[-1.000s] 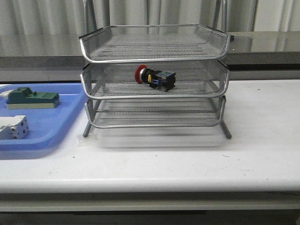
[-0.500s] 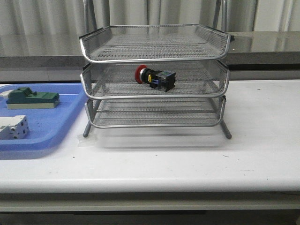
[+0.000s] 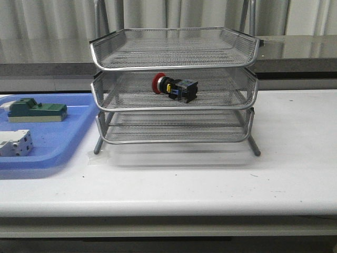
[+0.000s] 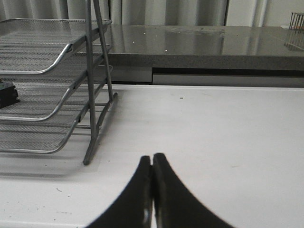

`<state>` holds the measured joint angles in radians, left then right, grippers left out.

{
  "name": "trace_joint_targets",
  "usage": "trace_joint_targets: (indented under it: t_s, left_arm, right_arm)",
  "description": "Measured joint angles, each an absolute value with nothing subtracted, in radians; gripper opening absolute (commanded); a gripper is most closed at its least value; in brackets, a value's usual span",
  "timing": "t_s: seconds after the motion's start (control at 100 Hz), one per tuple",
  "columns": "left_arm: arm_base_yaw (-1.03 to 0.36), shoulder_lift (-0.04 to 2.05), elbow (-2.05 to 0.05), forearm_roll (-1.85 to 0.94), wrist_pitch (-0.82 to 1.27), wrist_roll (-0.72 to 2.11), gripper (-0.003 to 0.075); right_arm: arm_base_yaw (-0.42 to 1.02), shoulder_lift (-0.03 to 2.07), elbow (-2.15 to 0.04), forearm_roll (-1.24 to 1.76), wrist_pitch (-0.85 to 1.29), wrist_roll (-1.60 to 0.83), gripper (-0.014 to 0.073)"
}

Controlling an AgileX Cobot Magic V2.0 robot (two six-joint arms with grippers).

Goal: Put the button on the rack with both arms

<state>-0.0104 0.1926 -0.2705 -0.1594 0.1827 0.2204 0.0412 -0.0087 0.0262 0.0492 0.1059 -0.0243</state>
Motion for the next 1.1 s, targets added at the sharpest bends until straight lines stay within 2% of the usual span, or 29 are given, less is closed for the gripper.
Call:
trace_joint_targets:
  t_s: [0.11, 0.23, 0.58, 1.1]
  left_arm:
    - [-0.01, 0.151, -0.242, 0.0, 0.181, 0.044, -0.002]
    - [-0.01, 0.095, -0.188, 0.055, 0.179, 0.0, -0.002]
    - [-0.01, -0.005, 0.003, 0.025, 0.091, -0.026, -0.002]
    - [-0.01, -0.005, 0.004, 0.0, 0.026, -0.054, -0.002]
  right_arm:
    - [0.041, -0.009, 0.026, 0.049, 0.106, -0.024, -0.0059]
    - [0.041, -0.009, 0.026, 0.049, 0.106, -0.024, -0.0059]
    - [0.041, -0.009, 0.026, 0.049, 0.105, -0.024, -0.0059]
    - [0.041, -0.009, 0.026, 0.049, 0.104, -0.022, -0.0059]
